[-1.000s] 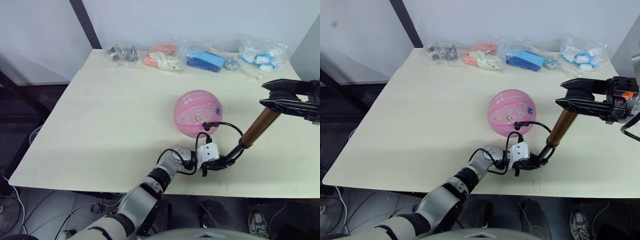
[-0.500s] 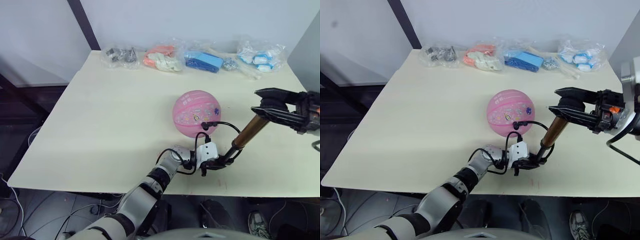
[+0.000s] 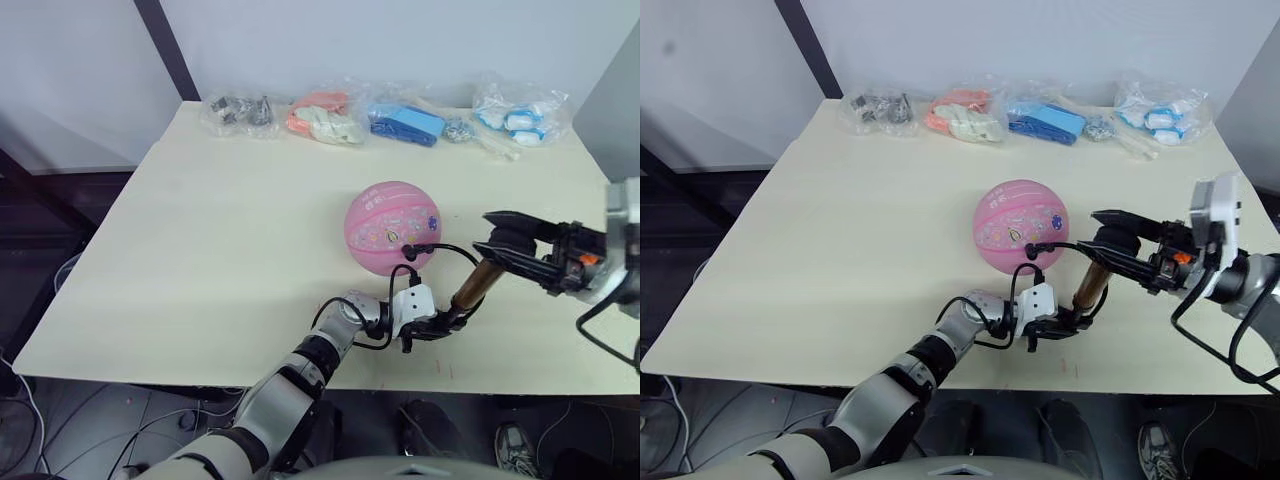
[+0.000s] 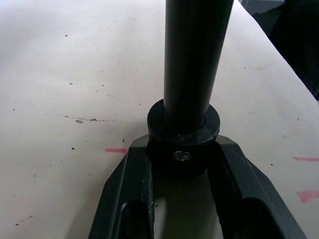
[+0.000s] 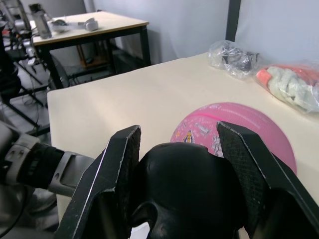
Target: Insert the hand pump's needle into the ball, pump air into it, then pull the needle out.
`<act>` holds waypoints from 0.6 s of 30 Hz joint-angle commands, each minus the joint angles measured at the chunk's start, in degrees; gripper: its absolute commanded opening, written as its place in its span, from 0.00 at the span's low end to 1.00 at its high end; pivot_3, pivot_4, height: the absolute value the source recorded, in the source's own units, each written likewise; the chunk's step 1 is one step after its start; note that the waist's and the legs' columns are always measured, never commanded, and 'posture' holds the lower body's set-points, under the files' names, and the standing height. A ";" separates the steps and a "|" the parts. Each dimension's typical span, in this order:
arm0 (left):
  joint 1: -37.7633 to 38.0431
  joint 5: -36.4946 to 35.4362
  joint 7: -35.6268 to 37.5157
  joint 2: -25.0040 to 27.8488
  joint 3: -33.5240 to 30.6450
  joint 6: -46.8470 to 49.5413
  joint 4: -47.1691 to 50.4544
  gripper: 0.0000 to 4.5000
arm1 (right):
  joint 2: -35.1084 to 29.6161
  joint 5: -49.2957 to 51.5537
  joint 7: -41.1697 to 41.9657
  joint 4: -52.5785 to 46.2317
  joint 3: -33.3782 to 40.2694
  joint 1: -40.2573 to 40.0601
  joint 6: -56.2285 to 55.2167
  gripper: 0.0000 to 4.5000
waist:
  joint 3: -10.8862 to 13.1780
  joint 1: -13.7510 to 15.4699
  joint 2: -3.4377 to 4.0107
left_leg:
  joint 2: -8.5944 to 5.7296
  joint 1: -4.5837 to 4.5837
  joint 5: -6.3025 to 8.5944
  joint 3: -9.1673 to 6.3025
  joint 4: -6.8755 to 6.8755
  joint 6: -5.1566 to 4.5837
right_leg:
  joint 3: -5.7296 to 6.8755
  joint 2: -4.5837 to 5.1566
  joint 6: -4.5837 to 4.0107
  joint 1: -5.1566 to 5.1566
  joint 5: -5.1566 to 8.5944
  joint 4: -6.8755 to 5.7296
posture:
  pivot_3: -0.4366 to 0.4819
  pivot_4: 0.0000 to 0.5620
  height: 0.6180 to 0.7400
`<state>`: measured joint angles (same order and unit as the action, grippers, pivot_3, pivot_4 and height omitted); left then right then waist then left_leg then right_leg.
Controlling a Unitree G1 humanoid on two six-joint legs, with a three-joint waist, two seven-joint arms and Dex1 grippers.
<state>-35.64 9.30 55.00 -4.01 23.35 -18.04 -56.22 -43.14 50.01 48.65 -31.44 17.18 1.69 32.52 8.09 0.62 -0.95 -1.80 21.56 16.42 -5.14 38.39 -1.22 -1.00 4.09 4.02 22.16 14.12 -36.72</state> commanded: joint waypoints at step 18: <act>1.79 1.90 -0.92 1.40 0.83 2.80 -3.15 0.24 | 2.40 -10.66 4.08 3.04 -6.51 -4.94 -11.14 0.45 | -0.01 -0.07 -0.05 | 0.00 -0.47 0.01 0.01 -0.09 0.01 | -0.01 -0.02 0.00 -0.46 0.02 0.09 | 0.48 0.27 0.97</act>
<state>-35.61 9.40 54.60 -3.97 23.37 -17.97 -56.43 -39.24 37.45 51.60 -26.61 9.80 -3.22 19.34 8.08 0.55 -1.00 -1.79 21.10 16.43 -5.12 38.30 -1.21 -1.01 4.07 4.02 21.70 14.15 -36.63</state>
